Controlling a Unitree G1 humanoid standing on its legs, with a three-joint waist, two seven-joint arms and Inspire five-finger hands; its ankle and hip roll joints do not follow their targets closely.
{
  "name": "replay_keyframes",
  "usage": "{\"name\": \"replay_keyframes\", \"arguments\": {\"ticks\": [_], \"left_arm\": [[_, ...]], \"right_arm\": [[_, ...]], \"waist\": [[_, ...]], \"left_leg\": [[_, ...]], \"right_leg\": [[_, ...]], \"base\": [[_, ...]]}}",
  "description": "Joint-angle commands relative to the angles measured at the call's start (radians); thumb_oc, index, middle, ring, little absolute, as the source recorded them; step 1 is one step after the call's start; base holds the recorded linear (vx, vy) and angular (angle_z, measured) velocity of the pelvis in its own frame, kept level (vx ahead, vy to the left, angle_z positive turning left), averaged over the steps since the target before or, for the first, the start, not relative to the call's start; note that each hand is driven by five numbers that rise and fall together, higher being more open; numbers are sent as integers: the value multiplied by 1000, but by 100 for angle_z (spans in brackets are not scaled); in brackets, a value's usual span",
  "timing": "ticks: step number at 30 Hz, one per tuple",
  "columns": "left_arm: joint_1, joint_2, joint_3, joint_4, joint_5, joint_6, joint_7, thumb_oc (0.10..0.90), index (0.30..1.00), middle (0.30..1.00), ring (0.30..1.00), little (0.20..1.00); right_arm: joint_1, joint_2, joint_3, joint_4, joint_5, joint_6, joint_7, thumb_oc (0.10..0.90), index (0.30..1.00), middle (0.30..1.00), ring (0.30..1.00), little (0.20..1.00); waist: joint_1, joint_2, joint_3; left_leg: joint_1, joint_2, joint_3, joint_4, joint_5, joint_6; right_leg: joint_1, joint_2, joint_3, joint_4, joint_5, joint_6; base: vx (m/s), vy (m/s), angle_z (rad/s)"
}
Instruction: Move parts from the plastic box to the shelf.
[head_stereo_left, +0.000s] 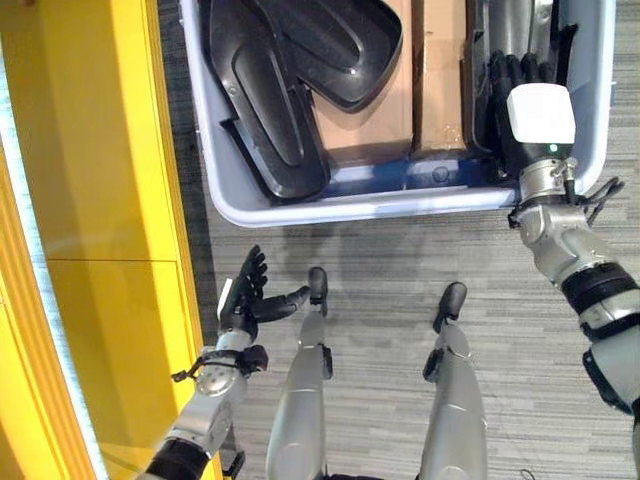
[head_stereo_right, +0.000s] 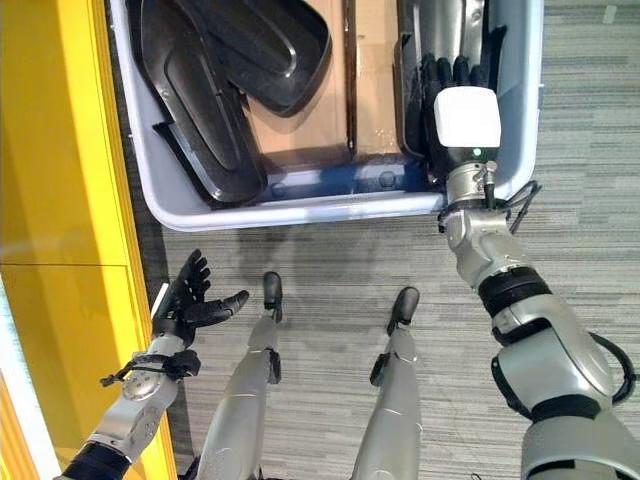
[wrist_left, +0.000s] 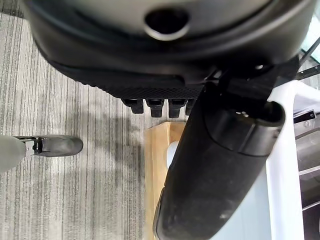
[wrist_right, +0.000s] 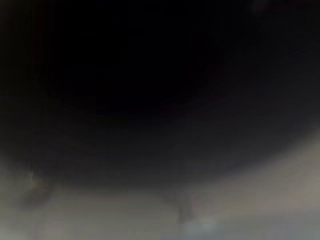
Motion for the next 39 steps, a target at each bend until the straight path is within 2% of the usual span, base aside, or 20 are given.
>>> {"name": "replay_keyframes", "arguments": {"ticks": [1,2,3,15,20,30,32,39], "left_arm": [[12,22,-11,-70,4,-78,7,900,1000,1000,1000,1000],[12,23,-12,-71,6,-78,7,900,1000,1000,1000,1000],[14,23,-13,-71,6,-79,7,900,1000,1000,1000,1000],[-3,18,-41,-57,9,-83,-1,900,1000,1000,1000,1000],[-5,13,-41,-40,9,-81,2,900,1000,1000,1000,1000],[13,24,-9,-45,12,-65,2,900,1000,1000,1000,1000],[32,31,10,-41,11,-59,-1,900,1000,1000,1000,1000],[71,45,42,-42,14,-40,-17,900,1000,1000,1000,1000]], "right_arm": [[19,15,82,71,10,-9,-11,641,638,638,638,638],[24,17,82,75,9,-9,-12,461,385,385,385,385],[26,17,82,75,9,-9,-12,406,308,308,308,308],[84,56,85,190,17,-10,-8,400,300,300,300,300],[99,54,79,164,29,-15,-14,400,300,300,300,300],[166,-13,-2,-92,59,-20,-29,400,300,300,300,300],[193,-33,-32,-170,56,-26,-31,400,300,300,300,300],[270,-75,-102,-332,36,-40,-9,400,300,300,300,300]], "waist": [[12,8,3],[11,8,3],[12,9,3],[17,17,3],[12,1,3],[-5,-48,-3],[-6,-62,-28],[-11,-87,-89]], "left_leg": [[15,59,-6,70,-44,-49],[17,58,-6,71,-45,-49],[21,58,-6,70,-48,-49],[37,41,-13,74,-50,-44],[52,39,-17,84,-60,-39],[161,49,-8,63,-65,-46],[201,54,-3,52,-72,-48],[282,57,3,45,-90,-44]], "right_leg": [[-21,-29,-24,-6,20,-4],[-21,-30,-24,-7,21,-3],[-17,-30,-24,-4,15,-2],[8,-41,-25,-12,26,2],[40,-30,-25,-47,42,3],[178,-13,-41,-116,64,9],[219,-7,-45,-134,67,12],[304,-5,-59,-148,63,17]], "base": [[0,0,0],[3,13,4],[1,11,4],[-9,9,3],[0,-2,-1],[-1,-1,0],[31,5,-4],[48,14,-3]]}}
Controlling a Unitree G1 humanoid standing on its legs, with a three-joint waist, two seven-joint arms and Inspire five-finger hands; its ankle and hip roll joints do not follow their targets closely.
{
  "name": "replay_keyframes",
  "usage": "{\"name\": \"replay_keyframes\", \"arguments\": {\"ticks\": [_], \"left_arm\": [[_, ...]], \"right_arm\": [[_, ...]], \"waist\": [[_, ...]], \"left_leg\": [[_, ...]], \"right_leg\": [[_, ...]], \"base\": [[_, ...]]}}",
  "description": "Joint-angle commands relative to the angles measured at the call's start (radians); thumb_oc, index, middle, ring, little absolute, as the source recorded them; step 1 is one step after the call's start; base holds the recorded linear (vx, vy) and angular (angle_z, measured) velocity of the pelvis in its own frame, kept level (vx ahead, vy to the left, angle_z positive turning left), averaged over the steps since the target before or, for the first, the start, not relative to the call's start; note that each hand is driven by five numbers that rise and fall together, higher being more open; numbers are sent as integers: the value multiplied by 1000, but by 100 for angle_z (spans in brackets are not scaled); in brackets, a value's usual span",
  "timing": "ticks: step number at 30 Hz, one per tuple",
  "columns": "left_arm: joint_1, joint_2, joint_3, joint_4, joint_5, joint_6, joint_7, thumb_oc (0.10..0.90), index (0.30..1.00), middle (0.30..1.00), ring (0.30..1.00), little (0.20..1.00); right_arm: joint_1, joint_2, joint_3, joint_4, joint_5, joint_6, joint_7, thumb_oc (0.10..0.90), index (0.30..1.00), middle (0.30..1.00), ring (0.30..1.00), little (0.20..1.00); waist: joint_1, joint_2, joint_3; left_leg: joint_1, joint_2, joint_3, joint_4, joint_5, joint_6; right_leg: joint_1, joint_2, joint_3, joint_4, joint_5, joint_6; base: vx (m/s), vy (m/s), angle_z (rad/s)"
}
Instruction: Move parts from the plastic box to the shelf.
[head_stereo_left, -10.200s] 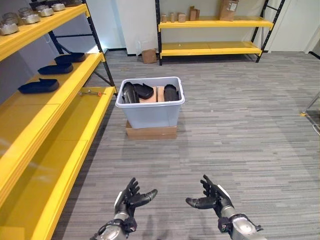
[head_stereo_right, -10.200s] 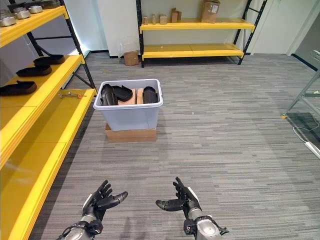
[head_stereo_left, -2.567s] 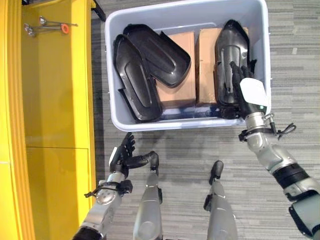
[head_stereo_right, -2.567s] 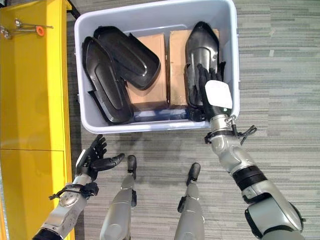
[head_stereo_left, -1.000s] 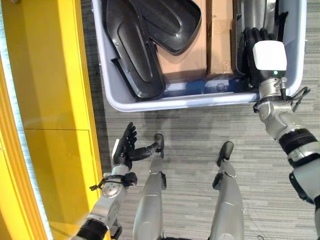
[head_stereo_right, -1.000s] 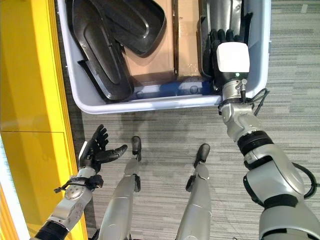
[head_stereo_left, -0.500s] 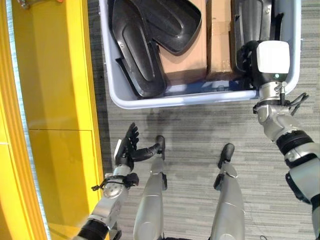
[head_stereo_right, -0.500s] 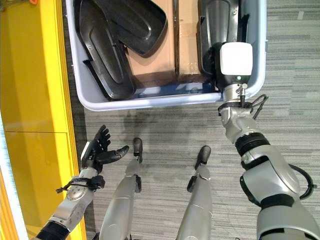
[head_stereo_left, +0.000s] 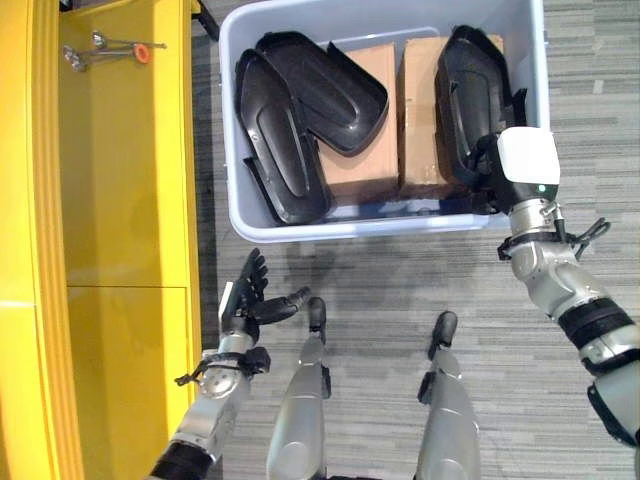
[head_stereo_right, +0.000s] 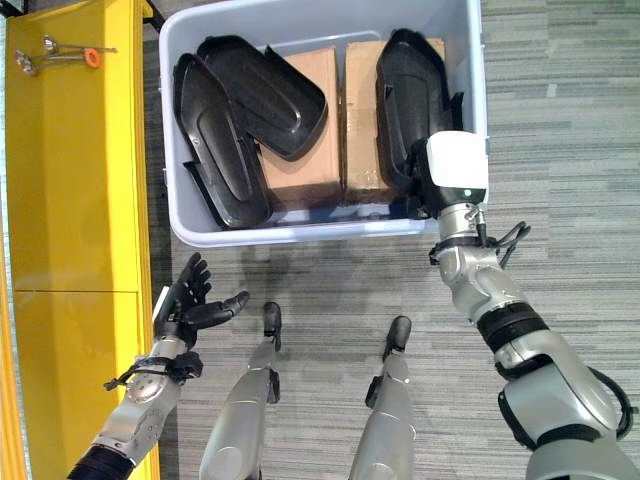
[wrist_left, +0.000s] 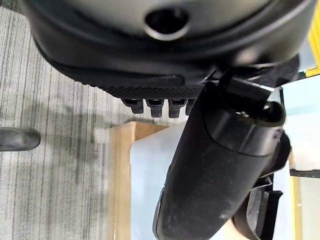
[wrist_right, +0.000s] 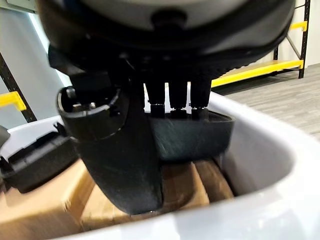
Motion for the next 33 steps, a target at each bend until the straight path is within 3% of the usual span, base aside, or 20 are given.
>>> {"name": "replay_keyframes", "arguments": {"ticks": [1,12,17,29,33], "left_arm": [[38,58,18,-51,14,-41,-14,900,1000,1000,1000,1000],[97,75,84,-31,31,-11,-39,900,1000,1000,1000,1000],[143,76,118,-30,51,11,-62,900,1000,1000,1000,1000],[195,48,163,-22,90,37,-71,900,1000,1000,1000,1000],[199,37,171,-24,94,40,-63,900,1000,1000,1000,1000]], "right_arm": [[2,-29,-1,-65,-12,-39,5,400,300,300,300,300],[66,-63,-86,-329,-8,-86,66,400,300,300,300,300],[83,-81,-102,-430,-30,-109,106,400,300,300,300,300],[109,-59,-137,-542,-69,-126,150,400,300,300,300,300],[108,-51,-137,-565,-77,-127,160,400,300,300,300,300]], "waist": [[15,-73,-75],[13,-106,-169],[14,-125,-243],[18,-139,-397],[18,-140,-416]], "left_leg": [[74,62,1,41,-75,-70],[180,73,12,34,-105,-64],[241,80,20,27,-120,-58],[378,99,46,-36,-130,-47],[401,106,49,-41,-133,-43]], "right_leg": [[20,-13,-39,-9,2,12],[124,-5,-55,-27,-13,21],[191,-2,-67,-48,-20,27],[298,27,-82,-72,-43,29],[312,34,-82,-51,-66,24]], "base": [[65,13,5],[42,14,-3],[81,-5,4],[71,12,-3],[34,-10,-6]]}}
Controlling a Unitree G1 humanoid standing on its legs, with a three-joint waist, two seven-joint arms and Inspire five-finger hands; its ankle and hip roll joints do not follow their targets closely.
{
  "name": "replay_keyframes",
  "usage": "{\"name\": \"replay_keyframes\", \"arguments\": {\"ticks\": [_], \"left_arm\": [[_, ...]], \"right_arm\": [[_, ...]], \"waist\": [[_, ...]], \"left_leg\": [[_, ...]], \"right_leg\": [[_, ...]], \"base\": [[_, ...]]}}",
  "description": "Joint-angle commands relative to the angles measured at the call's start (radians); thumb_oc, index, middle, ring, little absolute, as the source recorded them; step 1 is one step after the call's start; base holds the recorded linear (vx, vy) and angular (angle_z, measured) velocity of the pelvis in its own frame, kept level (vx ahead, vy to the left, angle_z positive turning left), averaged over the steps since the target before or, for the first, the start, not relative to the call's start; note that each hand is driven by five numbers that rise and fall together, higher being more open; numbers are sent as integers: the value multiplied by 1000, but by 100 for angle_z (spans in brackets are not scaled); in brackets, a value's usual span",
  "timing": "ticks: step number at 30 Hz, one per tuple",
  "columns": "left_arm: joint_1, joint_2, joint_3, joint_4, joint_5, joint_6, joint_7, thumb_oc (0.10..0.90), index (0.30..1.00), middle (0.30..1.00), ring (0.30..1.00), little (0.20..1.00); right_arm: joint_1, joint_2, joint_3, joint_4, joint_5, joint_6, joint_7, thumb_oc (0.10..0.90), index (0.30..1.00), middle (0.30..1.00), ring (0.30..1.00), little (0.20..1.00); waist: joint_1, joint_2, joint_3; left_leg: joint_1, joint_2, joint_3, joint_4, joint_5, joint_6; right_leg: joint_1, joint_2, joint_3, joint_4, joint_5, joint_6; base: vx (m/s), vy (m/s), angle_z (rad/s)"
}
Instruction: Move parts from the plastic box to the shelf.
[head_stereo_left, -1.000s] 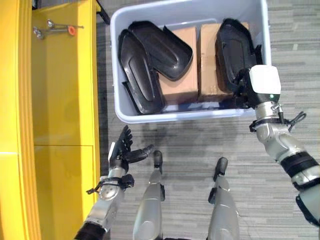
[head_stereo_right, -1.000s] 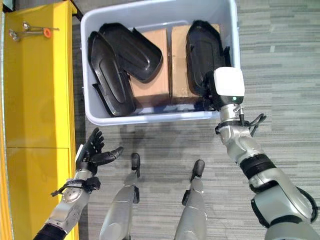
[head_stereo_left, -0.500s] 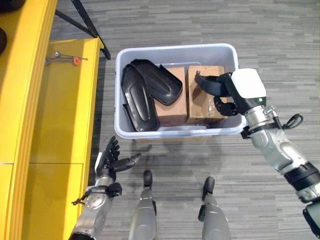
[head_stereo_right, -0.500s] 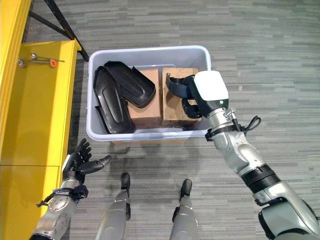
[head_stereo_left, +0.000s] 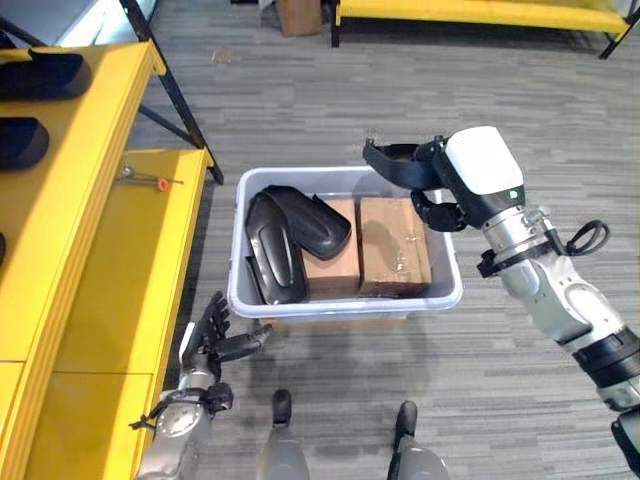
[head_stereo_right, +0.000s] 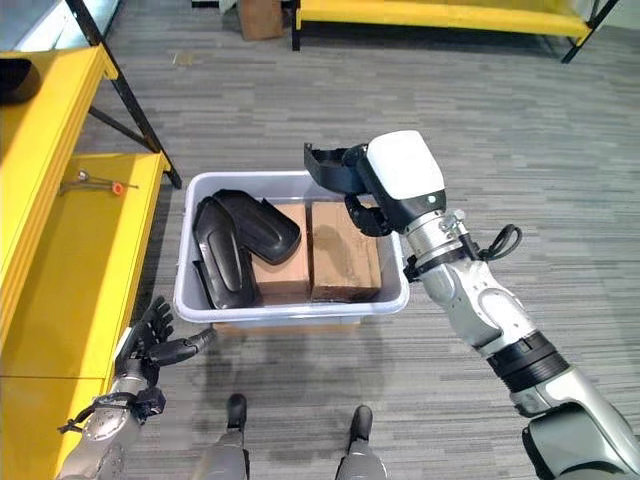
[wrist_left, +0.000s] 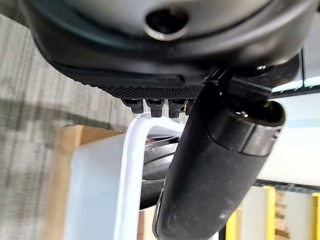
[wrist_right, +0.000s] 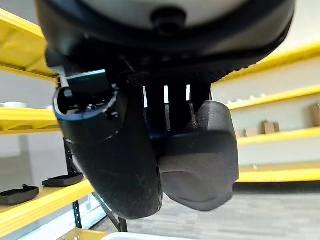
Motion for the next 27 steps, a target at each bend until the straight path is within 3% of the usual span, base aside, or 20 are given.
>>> {"name": "replay_keyframes", "arguments": {"ticks": [1,11,15,20,22,23,24,26,27], "left_arm": [[23,30,-32,-18,41,-61,13,900,1000,1000,1000,1000],[33,12,-25,-21,22,-68,34,900,1000,1000,1000,1000],[27,6,-35,-20,4,-71,47,900,1000,1000,1000,1000],[36,-10,-53,-17,-7,-73,58,900,1000,1000,1000,1000],[36,-11,-53,-18,-7,-73,58,900,1000,1000,1000,1000],[27,-12,-64,-25,-1,-72,63,900,1000,1000,1000,1000],[25,-14,-70,-28,0,-73,62,900,1000,1000,1000,1000],[12,-12,-86,-33,4,-72,61,900,1000,1000,1000,1000],[4,-6,-95,-35,11,-72,57,900,1000,1000,1000,1000]], "right_arm": [[-59,8,-40,-68,-38,-35,-64,400,300,300,300,300],[-175,46,41,-68,-26,-50,-60,400,300,300,300,300],[-263,50,89,-56,-20,-52,-68,400,300,300,300,300],[-361,64,117,-27,-26,-48,-128,400,300,300,300,300],[-364,65,119,-24,-26,-49,-130,400,300,300,300,300],[-381,52,115,-23,-39,-39,-145,400,300,300,300,300],[-372,44,106,-33,-46,-37,-149,400,300,300,300,300],[-349,29,83,-60,-89,-23,-175,400,300,300,300,300],[-345,25,79,-61,-110,-14,-183,400,300,300,300,300]], "waist": [[31,-12,-215],[52,-2,-225],[76,9,-217],[130,26,-204],[127,28,-204],[137,30,-180],[131,30,-168],[106,29,-153],[97,29,-154]], "left_leg": [[78,62,19,4,-60,3],[70,101,-9,80,-50,-3],[35,142,-48,106,17,-37],[-23,190,-112,74,158,-89],[-25,191,-116,72,160,-90],[-70,191,-94,100,195,-82],[-89,193,-46,132,192,-68],[-107,229,142,216,163,-42],[-100,241,186,250,125,-51]], "right_leg": [[-53,-15,-49,114,-84,30],[-36,32,-57,174,-154,-3],[-17,77,-89,165,-174,-29],[22,132,-170,108,-186,-57],[24,133,-173,105,-185,-58],[30,120,-218,104,-183,-66],[32,109,-242,109,-186,-74],[24,95,-314,140,-208,-94],[25,92,-327,162,-244,-100]], "base": [[14,-12,-3],[5,-62,0],[-16,-149,3],[-35,-146,44],[-49,-53,64],[-104,-61,55],[-162,-109,74],[-130,-127,137],[-50,-111,187]]}}
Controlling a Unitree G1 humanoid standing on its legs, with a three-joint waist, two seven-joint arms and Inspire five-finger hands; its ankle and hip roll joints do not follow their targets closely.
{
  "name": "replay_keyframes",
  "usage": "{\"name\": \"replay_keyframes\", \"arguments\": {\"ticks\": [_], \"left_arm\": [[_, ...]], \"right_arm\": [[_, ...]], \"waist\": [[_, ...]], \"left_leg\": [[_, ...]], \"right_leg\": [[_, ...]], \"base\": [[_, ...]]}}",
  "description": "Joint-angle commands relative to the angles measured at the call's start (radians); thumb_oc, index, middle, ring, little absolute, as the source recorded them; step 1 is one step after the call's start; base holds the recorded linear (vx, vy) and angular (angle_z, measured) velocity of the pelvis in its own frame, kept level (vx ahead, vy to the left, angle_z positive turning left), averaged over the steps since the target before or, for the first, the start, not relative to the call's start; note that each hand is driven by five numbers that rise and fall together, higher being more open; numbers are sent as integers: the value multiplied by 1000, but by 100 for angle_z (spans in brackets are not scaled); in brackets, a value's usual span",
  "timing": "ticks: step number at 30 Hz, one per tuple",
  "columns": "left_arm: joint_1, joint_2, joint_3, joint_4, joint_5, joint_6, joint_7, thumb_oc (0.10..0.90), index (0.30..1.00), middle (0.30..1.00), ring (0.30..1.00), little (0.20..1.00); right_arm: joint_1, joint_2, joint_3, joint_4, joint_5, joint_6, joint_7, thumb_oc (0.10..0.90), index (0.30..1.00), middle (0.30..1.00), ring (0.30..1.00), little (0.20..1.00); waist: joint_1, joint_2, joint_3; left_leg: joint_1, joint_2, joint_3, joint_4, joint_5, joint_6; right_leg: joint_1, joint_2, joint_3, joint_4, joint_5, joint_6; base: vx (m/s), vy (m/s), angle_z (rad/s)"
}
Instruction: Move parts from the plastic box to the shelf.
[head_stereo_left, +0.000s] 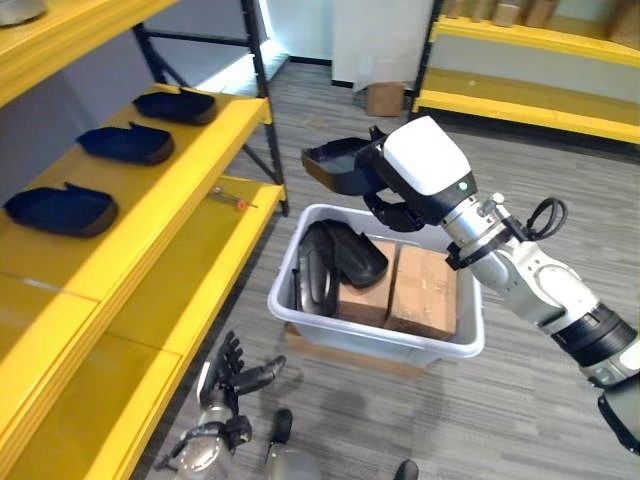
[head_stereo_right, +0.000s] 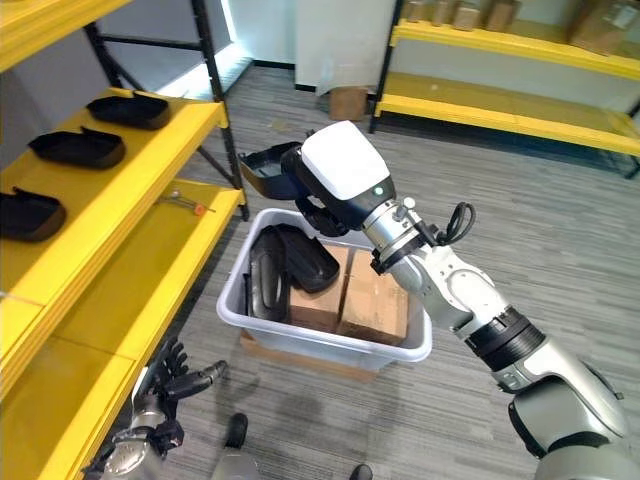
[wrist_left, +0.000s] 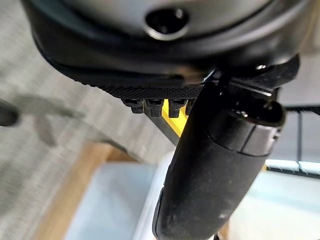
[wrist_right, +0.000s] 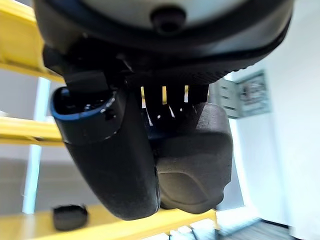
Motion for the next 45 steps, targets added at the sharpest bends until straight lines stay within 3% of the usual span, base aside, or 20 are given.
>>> {"name": "replay_keyframes", "arguments": {"ticks": [1,2,4,6,8,16,17,19,30,38,45], "left_arm": [[-99,107,3,-69,30,-74,-5,900,1000,1000,1000,1000],[-107,108,-6,-74,34,-73,-5,900,1000,1000,1000,1000],[-113,112,-14,-81,39,-74,-6,900,1000,1000,1000,1000],[-111,113,-13,-88,47,-74,-7,900,1000,1000,1000,1000],[-118,123,-10,-97,57,-71,-6,900,1000,1000,1000,1000],[-99,133,16,-111,56,-85,9,900,1000,1000,1000,1000],[-96,138,26,-113,62,-86,12,900,1000,1000,1000,1000],[-97,140,36,-117,59,-95,27,900,1000,1000,1000,1000],[-63,141,49,-131,63,-96,25,900,1000,1000,1000,1000],[-44,162,73,-131,60,-111,38,900,1000,1000,1000,1000],[-32,170,96,-141,59,-116,53,900,1000,1000,1000,1000]], "right_arm": [[-159,47,-105,-67,-74,32,-150,400,300,300,300,300],[-152,44,-120,-79,-83,37,-159,400,300,300,300,300],[-141,44,-141,-89,-100,50,-169,400,300,300,300,300],[-138,56,-155,-97,-113,53,-170,400,300,300,300,300],[-122,72,-176,-101,-121,58,-163,400,300,300,300,300],[-136,115,-184,-94,-157,71,-172,400,300,300,300,300],[-141,137,-184,-96,-177,77,-174,400,300,300,300,300],[-176,174,-165,-90,-191,80,-169,400,300,300,300,300],[-201,246,-109,-43,-158,63,-129,400,300,300,300,300],[-224,318,-53,53,-135,72,-100,400,300,300,300,300],[-237,362,-23,97,-100,70,-75,400,300,300,300,300]], "waist": [[-20,-116,-23],[-32,-114,-23],[-40,-106,-34],[-31,-98,-44],[-9,-113,-42],[46,-144,-44],[72,-157,-53],[96,-175,-67],[153,-206,-72],[210,-238,-46],[239,-235,-21]], "left_leg": [[98,131,209,214,-83,-99],[99,161,275,247,-87,-104],[114,187,328,219,-95,-110],[135,178,321,175,-99,-113],[111,147,305,229,-125,-97],[101,85,257,227,-179,-69],[94,60,248,216,-183,-63],[88,20,221,193,-193,-49],[84,-36,193,129,-195,-26],[84,-147,165,101,-265,44],[104,-220,163,119,-335,101]], "right_leg": [[34,-74,-108,-22,-42,12],[37,-81,-143,6,-54,6],[40,-98,-183,53,-70,11],[41,-123,-200,102,-77,23],[65,-189,-234,140,-76,37],[96,-260,-264,163,-49,70],[108,-275,-278,153,-32,83],[121,-287,-298,137,-7,98],[140,-292,-336,85,44,126],[143,-367,-360,107,142,182],[118,-448,-347,223,231,204]], "base": [[4,-86,173],[-4,-28,138],[57,68,102],[108,133,91],[106,145,58],[54,96,35],[66,127,20],[100,147,52],[39,58,18],[83,145,24],[82,177,15]]}}
